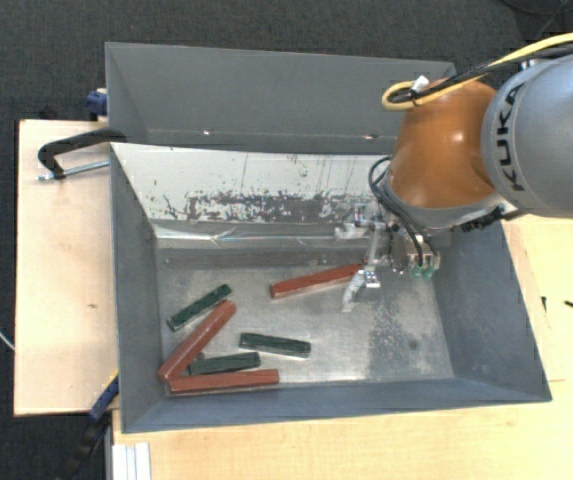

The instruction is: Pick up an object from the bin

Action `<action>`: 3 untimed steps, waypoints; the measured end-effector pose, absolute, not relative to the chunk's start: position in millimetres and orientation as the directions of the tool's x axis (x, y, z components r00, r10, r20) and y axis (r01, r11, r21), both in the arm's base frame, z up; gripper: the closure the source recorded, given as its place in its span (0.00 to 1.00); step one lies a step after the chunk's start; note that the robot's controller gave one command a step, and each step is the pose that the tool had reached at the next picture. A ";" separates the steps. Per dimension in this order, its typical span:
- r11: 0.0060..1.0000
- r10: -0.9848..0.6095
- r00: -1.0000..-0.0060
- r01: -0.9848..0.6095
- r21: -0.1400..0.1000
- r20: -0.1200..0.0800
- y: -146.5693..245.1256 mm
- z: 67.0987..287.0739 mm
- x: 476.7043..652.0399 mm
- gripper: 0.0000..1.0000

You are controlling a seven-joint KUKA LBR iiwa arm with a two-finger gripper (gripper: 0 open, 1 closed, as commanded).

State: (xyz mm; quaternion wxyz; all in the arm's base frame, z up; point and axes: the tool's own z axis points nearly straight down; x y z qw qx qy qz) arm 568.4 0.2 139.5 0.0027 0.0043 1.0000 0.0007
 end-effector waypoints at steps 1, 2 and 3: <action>0.989 -0.145 -0.989 -0.145 0.001 -0.002 38.8 147.8 589.8 0.00; 0.993 -0.120 -0.993 -0.120 0.001 -0.004 36.1 141.2 595.0 0.00; 0.990 -0.138 -0.990 -0.138 0.001 -0.004 20.4 73.9 598.8 0.00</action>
Offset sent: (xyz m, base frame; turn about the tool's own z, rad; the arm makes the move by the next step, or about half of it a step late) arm 0.0268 0.0260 -0.0233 -0.0913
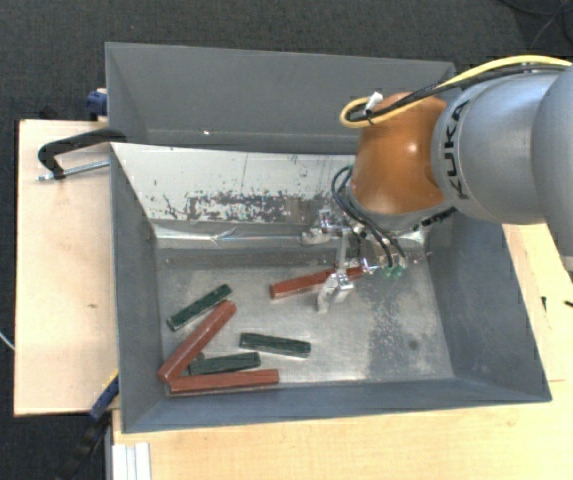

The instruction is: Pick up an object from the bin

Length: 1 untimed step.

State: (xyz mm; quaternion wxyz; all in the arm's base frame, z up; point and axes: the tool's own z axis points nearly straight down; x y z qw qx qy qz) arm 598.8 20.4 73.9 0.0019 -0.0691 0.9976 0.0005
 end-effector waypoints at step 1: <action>0.990 -0.140 -0.990 -0.140 0.002 -0.006 22.4 82.3 598.4 1.00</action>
Offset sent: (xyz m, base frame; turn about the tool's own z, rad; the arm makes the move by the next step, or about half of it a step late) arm 0.0000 0.0000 0.0000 0.0000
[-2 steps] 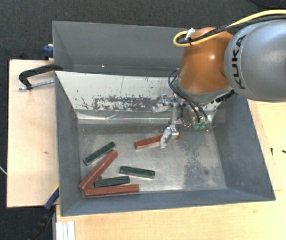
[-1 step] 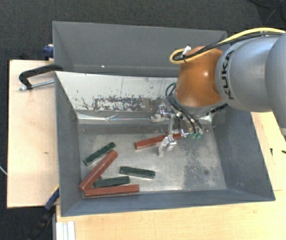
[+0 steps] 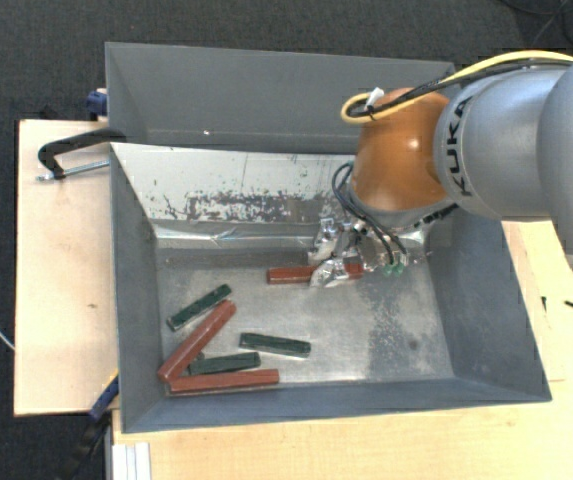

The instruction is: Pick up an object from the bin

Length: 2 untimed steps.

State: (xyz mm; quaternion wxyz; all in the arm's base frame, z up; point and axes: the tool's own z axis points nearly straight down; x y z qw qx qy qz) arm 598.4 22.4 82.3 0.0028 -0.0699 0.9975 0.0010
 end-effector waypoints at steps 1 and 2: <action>0.990 -0.140 -0.990 -0.140 0.002 -0.006 22.4 82.3 598.4 1.00; 0.990 -0.140 -0.990 -0.140 0.002 0.000 22.4 86.8 596.8 1.00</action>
Offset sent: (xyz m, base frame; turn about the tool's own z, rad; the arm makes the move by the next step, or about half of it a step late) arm 0.0001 0.0000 0.0716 0.0000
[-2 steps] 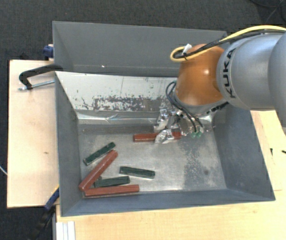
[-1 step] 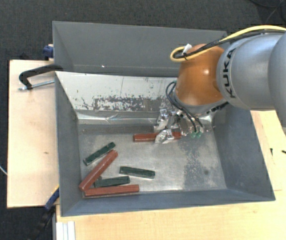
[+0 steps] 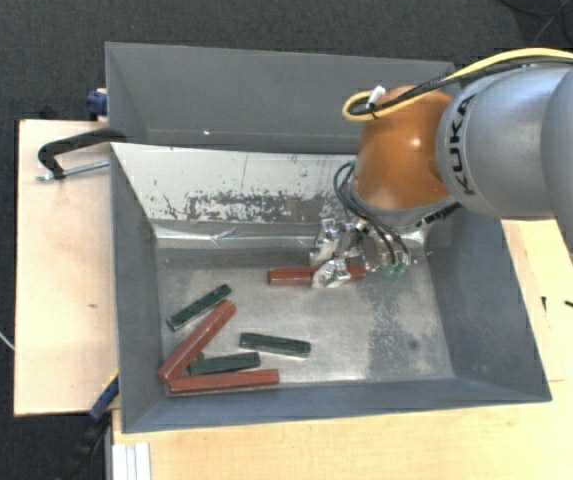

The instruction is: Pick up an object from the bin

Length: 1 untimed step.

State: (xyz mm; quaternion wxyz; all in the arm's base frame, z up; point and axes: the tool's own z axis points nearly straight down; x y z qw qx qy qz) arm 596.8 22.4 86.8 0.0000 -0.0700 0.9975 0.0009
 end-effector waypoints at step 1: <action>0.990 -0.140 -0.990 -0.140 0.002 0.005 22.4 108.7 595.1 1.00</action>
Offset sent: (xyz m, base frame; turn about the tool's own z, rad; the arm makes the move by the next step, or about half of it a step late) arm 0.0001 0.0000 0.0353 0.0000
